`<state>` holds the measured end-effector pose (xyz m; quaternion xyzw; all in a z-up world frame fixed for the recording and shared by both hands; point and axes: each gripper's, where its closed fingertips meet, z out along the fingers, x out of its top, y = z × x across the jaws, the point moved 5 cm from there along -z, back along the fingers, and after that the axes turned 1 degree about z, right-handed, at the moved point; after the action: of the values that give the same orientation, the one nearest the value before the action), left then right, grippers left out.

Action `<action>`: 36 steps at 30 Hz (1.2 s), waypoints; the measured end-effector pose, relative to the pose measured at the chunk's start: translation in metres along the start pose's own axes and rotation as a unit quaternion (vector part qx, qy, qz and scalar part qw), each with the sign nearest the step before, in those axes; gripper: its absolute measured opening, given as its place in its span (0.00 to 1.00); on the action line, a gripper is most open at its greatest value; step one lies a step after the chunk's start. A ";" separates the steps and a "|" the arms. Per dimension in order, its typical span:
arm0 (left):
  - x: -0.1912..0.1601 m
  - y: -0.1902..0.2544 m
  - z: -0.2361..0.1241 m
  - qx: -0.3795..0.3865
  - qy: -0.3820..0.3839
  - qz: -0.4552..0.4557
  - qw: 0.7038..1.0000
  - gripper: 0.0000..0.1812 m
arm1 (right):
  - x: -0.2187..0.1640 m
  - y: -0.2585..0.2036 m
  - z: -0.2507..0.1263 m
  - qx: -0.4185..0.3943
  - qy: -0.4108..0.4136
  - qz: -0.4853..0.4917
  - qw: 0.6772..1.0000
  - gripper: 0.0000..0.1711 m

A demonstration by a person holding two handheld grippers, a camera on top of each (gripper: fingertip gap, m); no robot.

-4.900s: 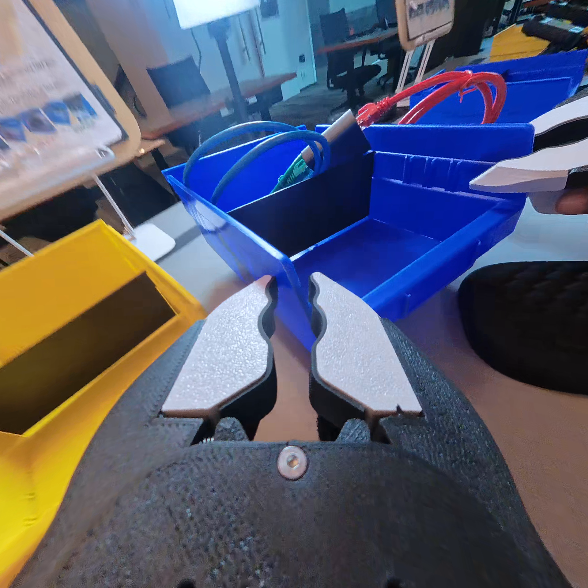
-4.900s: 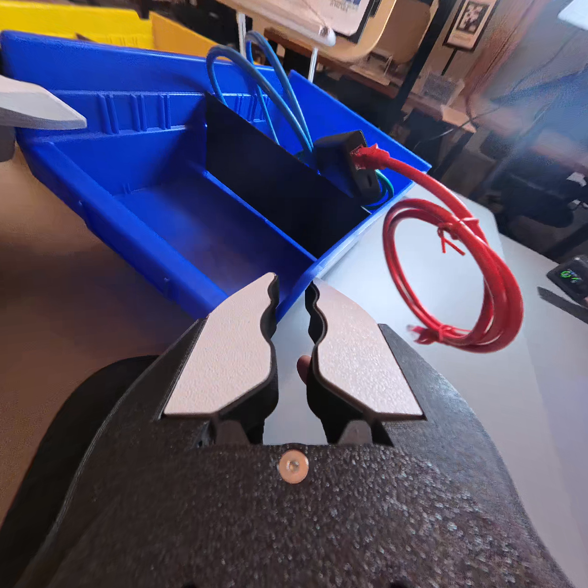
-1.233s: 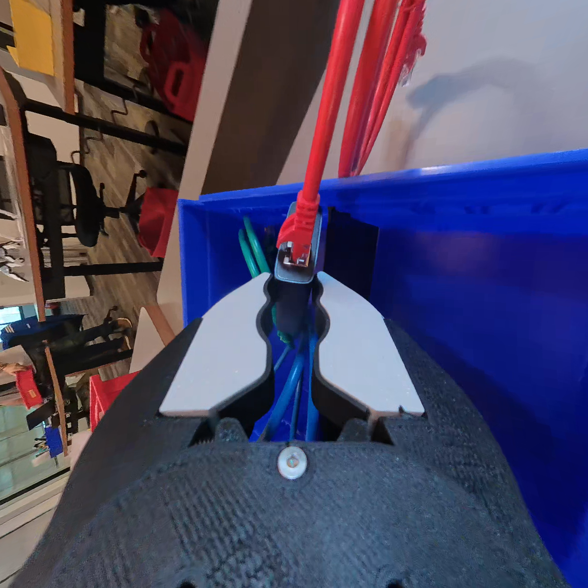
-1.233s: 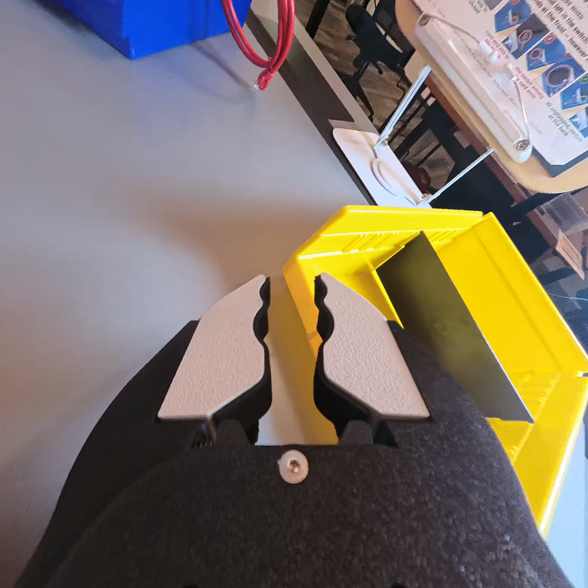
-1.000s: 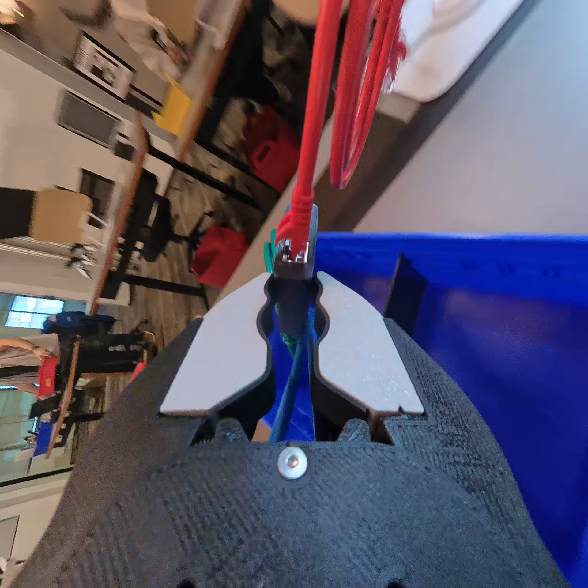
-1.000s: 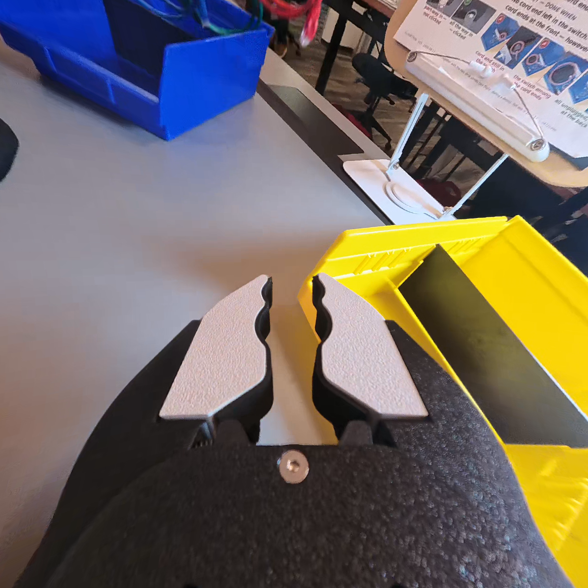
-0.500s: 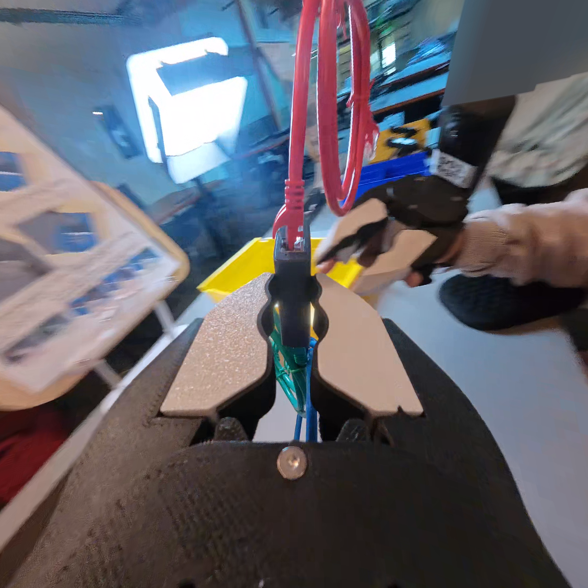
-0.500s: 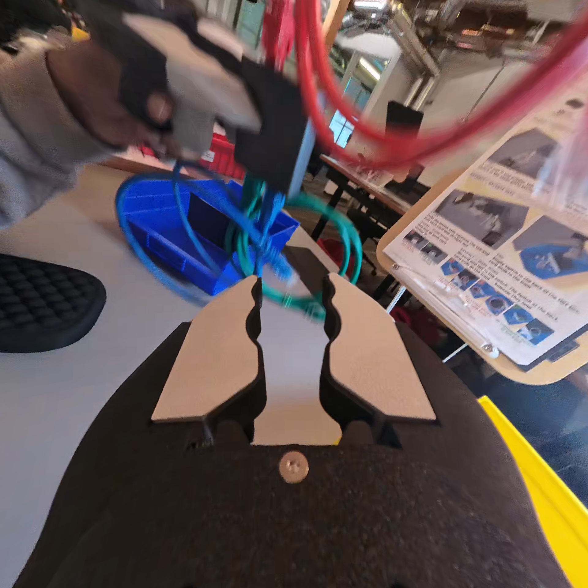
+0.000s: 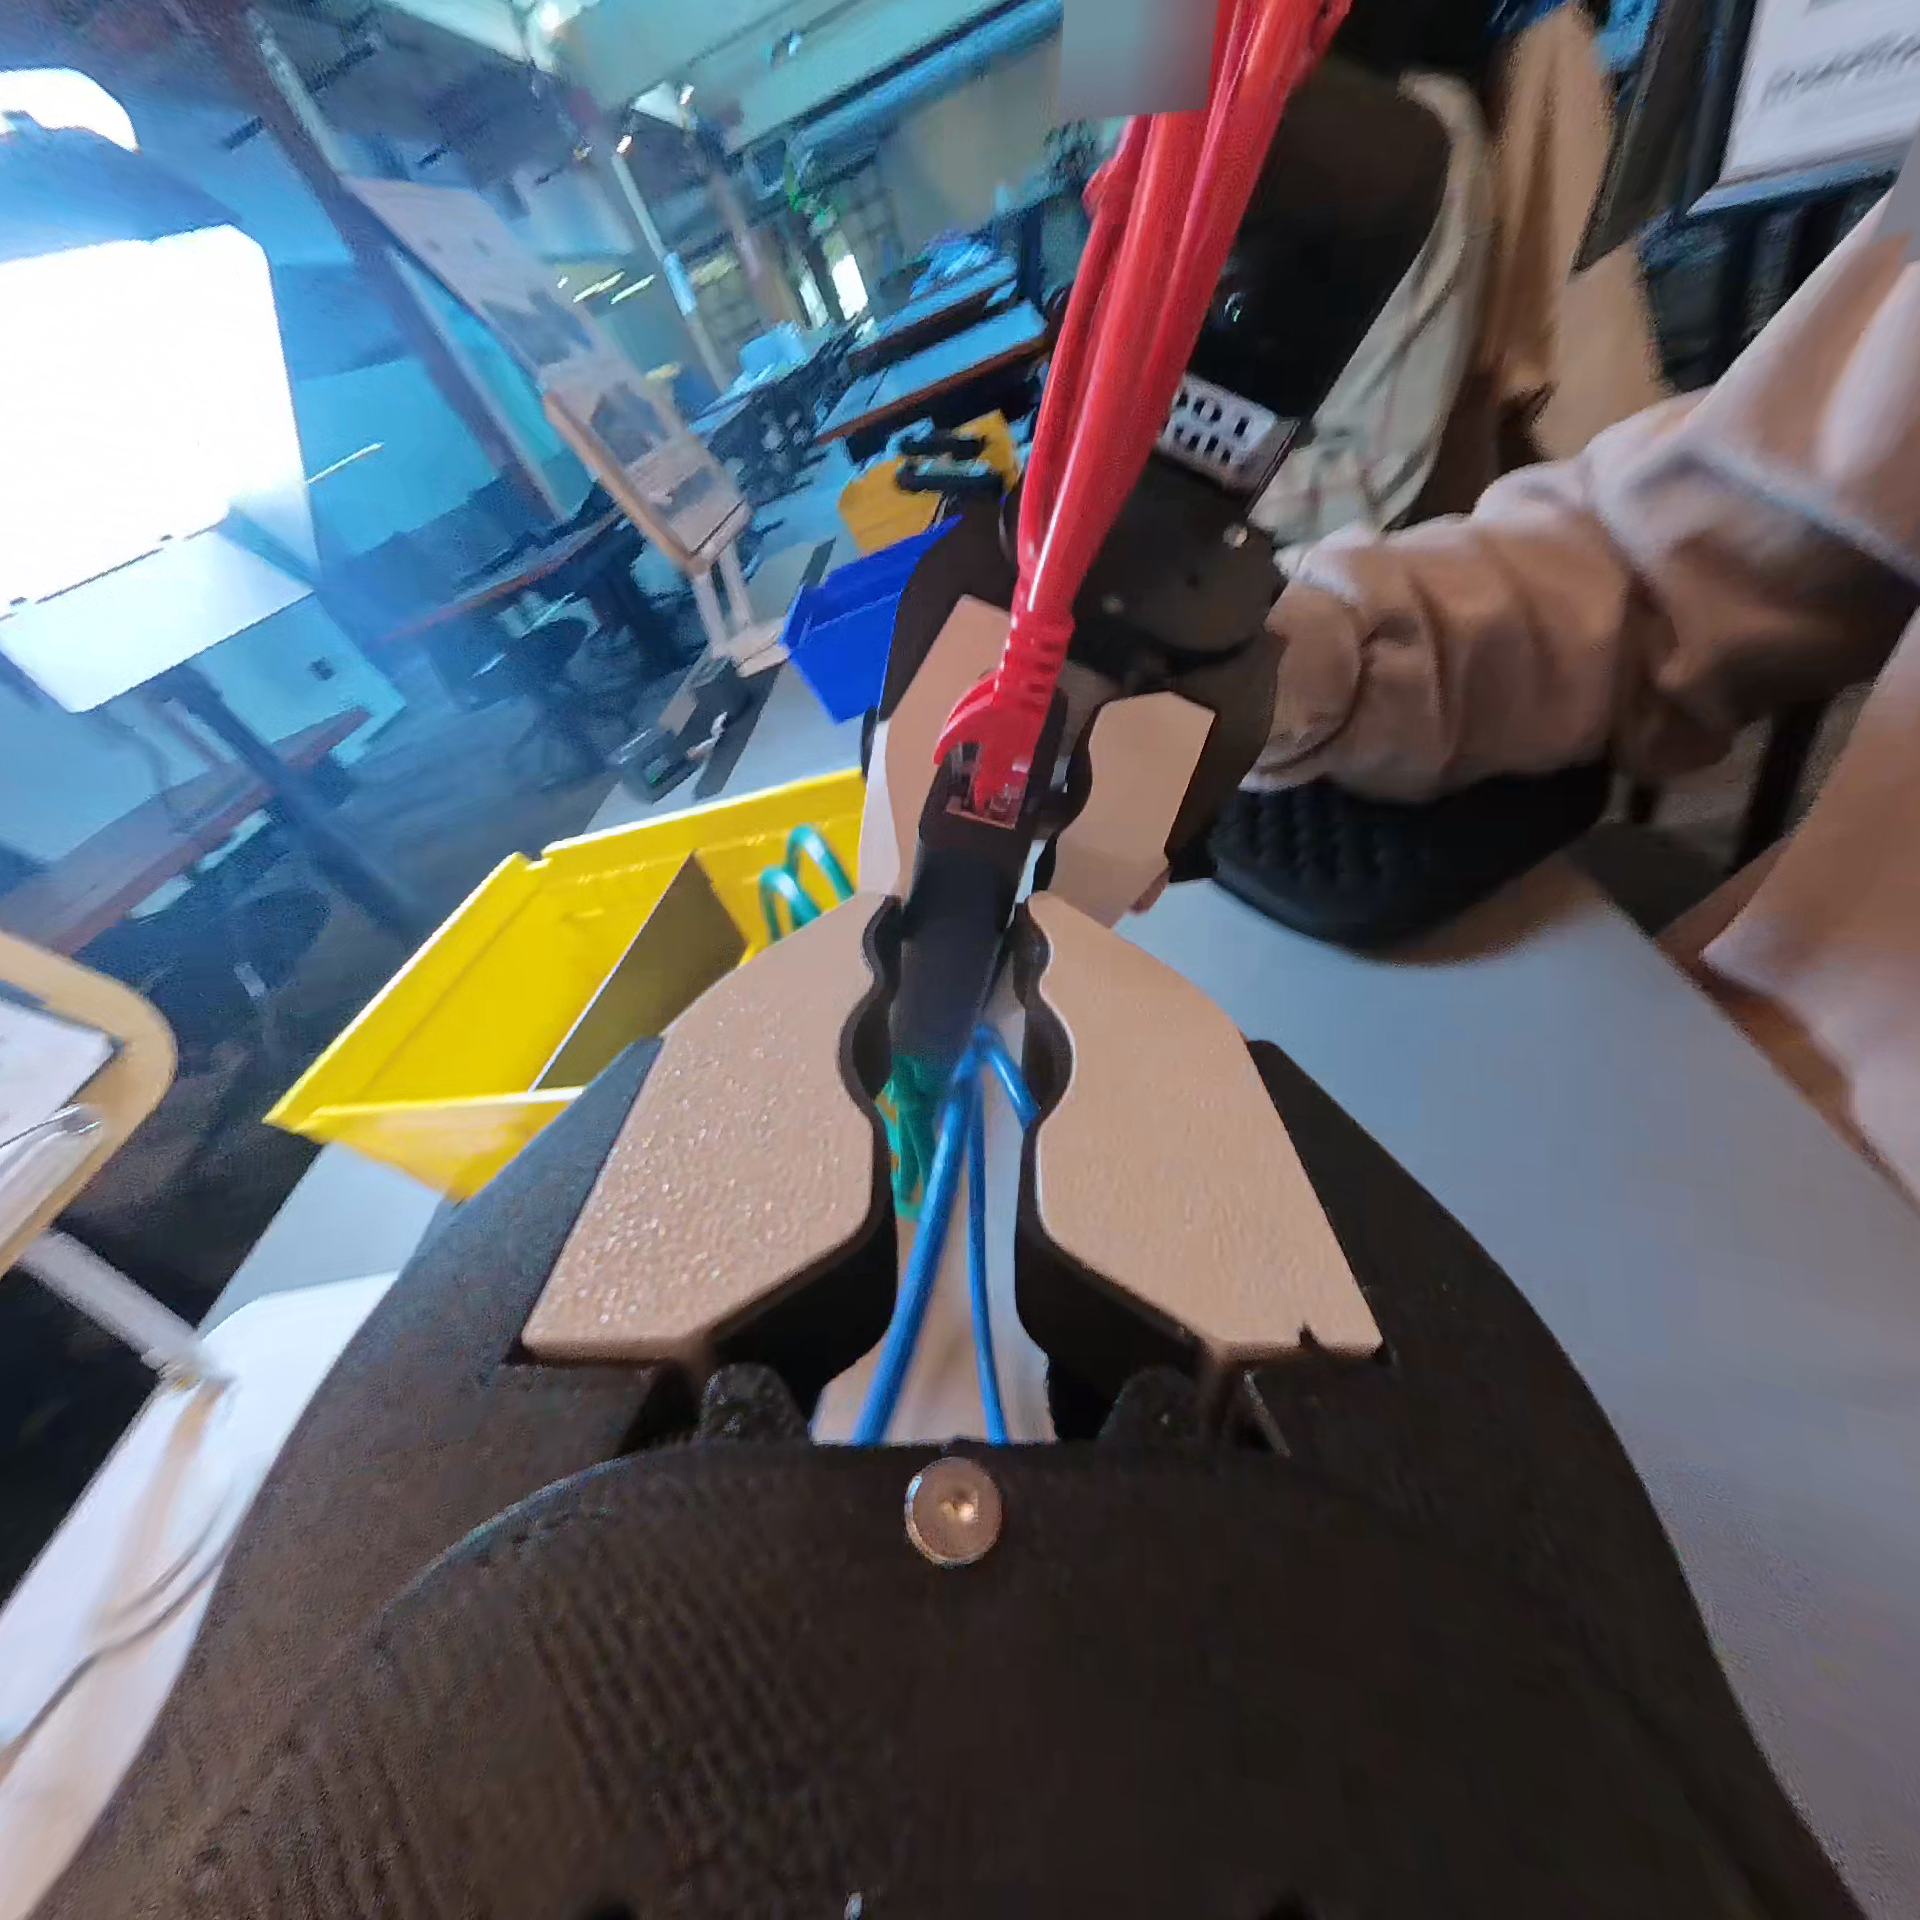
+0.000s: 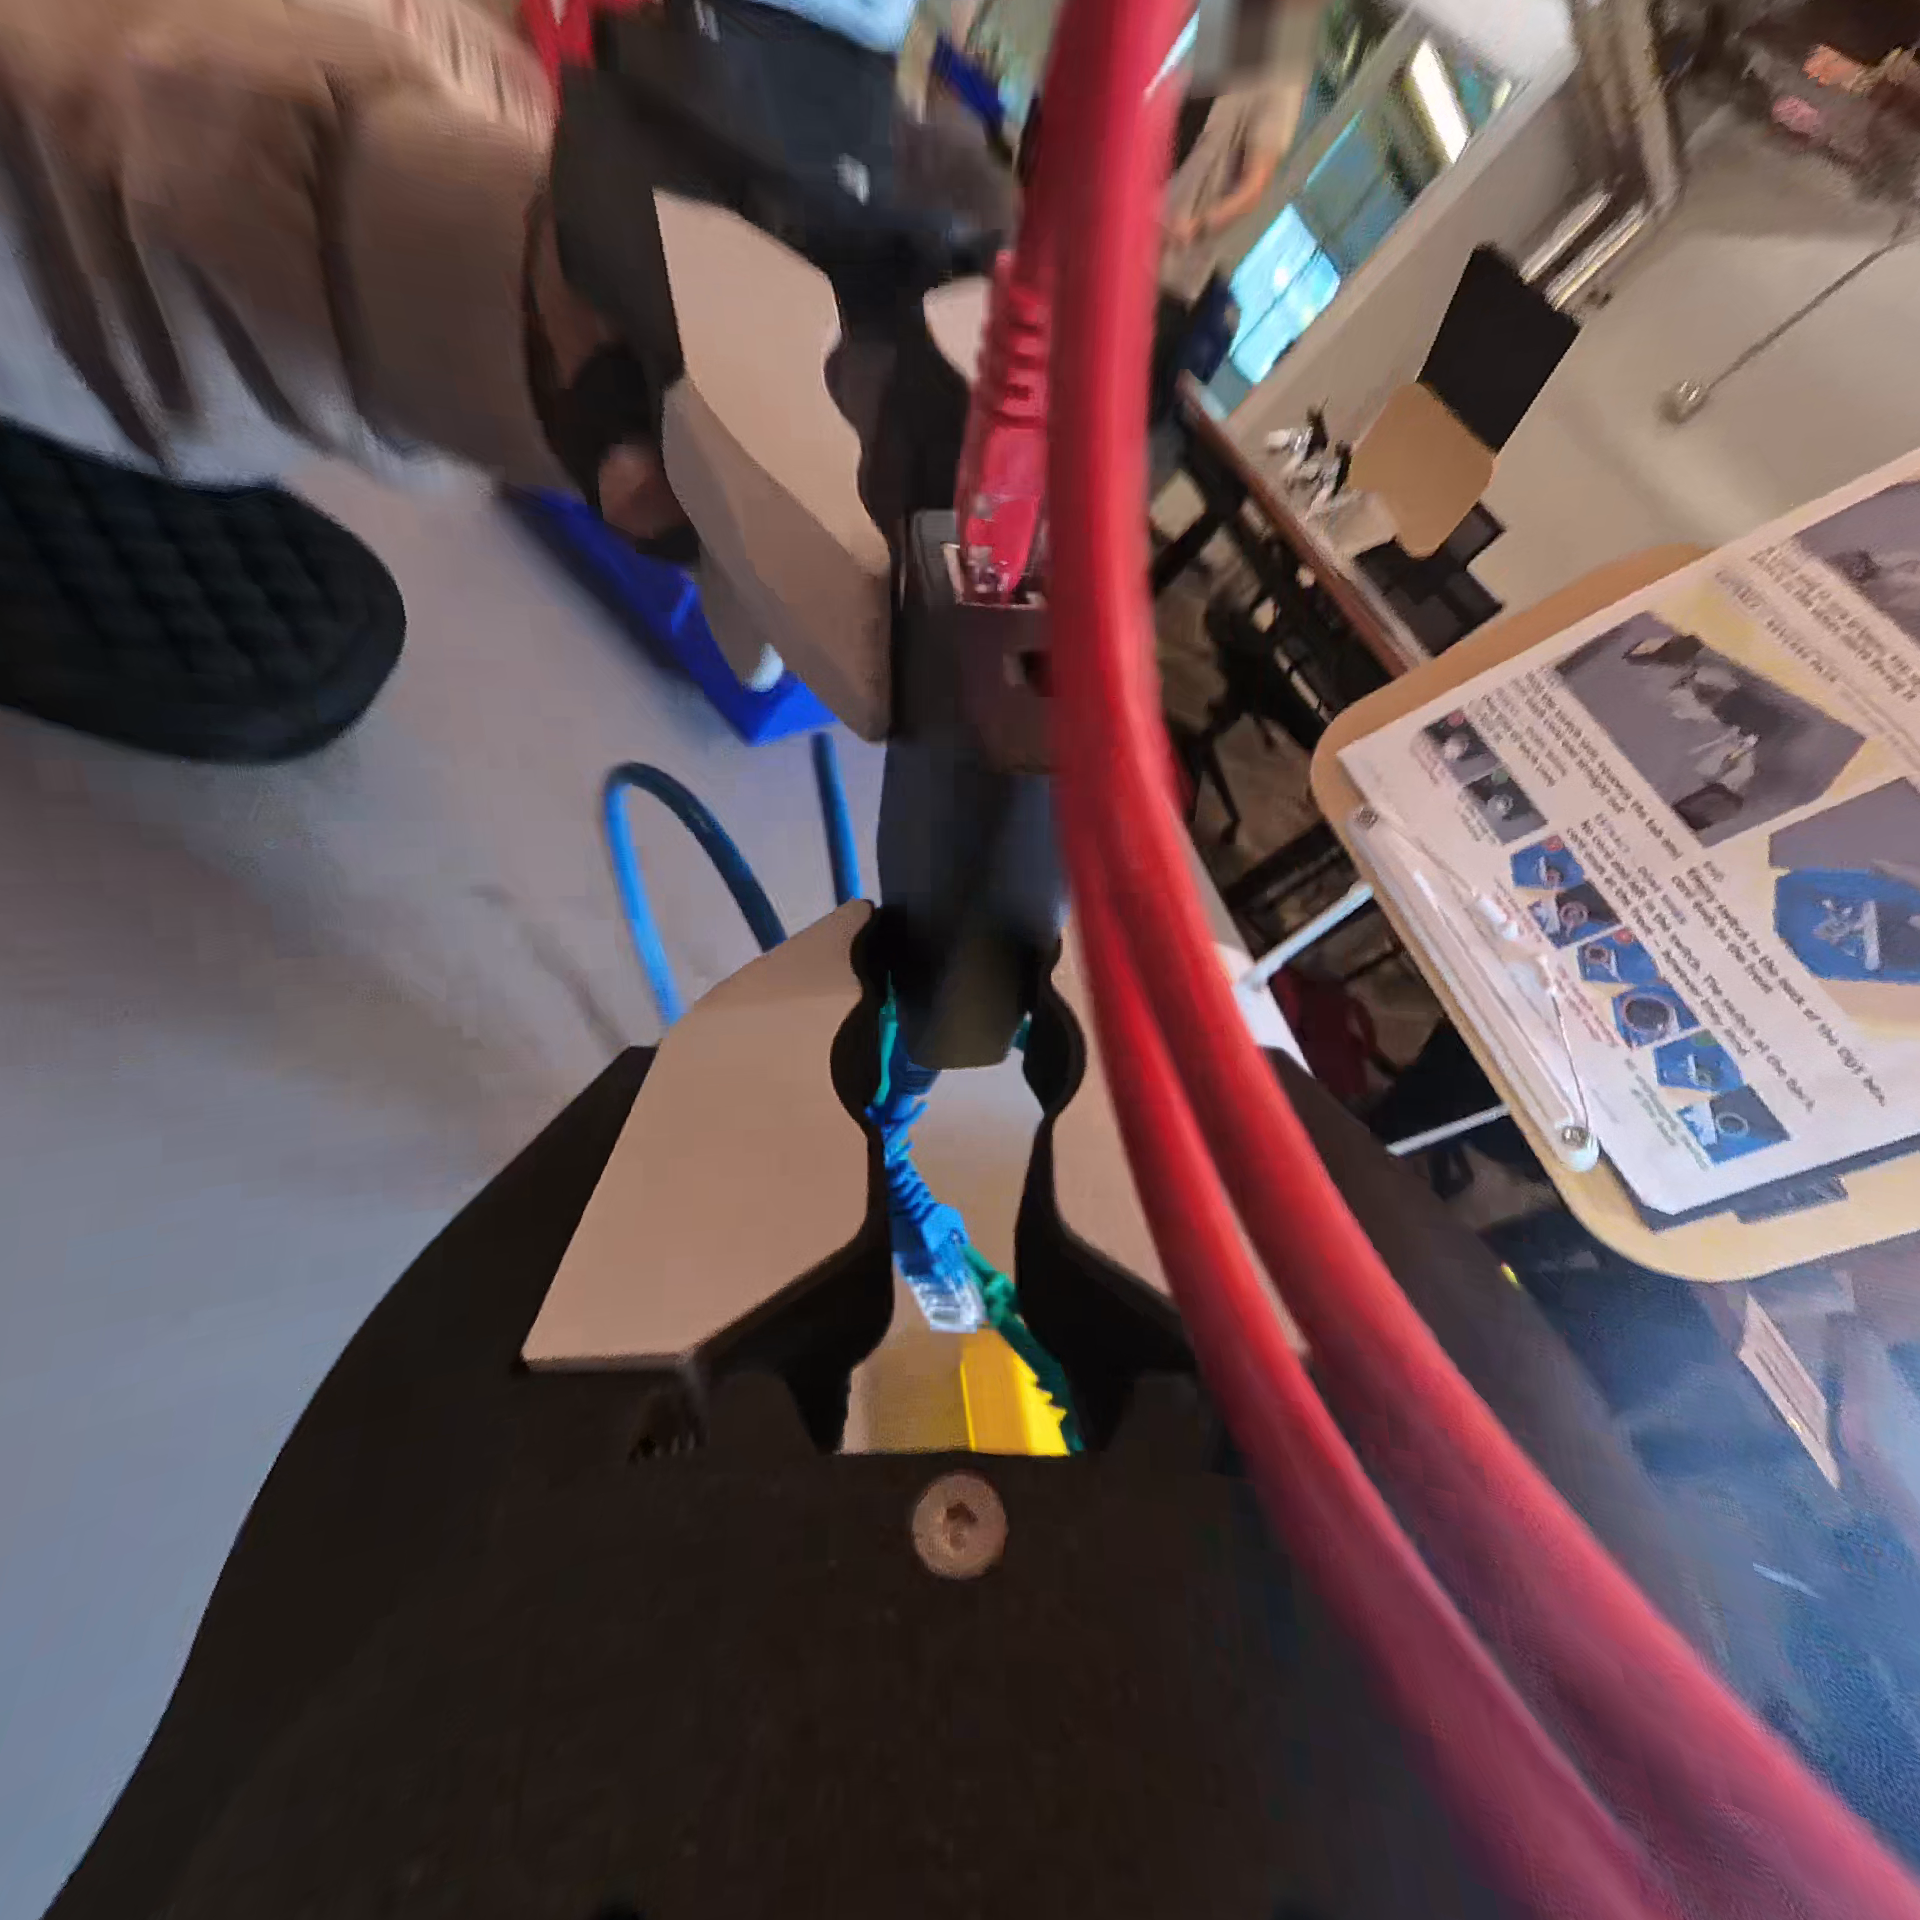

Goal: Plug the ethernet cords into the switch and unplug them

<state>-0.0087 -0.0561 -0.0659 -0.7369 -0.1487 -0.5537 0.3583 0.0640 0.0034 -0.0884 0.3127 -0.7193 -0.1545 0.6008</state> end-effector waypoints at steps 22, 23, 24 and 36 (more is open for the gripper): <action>-0.017 0.031 0.004 -0.033 0.005 0.106 0.994 0.11 | -0.004 -0.033 0.018 0.069 0.095 0.001 0.993 0.14; -0.016 0.032 0.004 -0.034 0.005 0.108 0.994 0.11 | -0.003 -0.034 0.017 0.064 0.096 -0.009 0.993 0.14; -0.015 0.032 0.004 -0.033 0.005 0.110 0.993 0.11 | -0.002 -0.033 0.016 0.058 0.092 -0.019 0.994 0.14; -0.032 0.014 0.006 0.017 -0.057 0.089 0.994 0.12 | -0.017 -0.022 0.021 0.013 -0.001 -0.015 1.000 0.14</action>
<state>-0.0070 -0.0564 -0.1012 -0.7713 -0.1116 -0.4741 0.4097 0.0510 -0.0055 -0.1192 0.3315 -0.7168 -0.1544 0.5937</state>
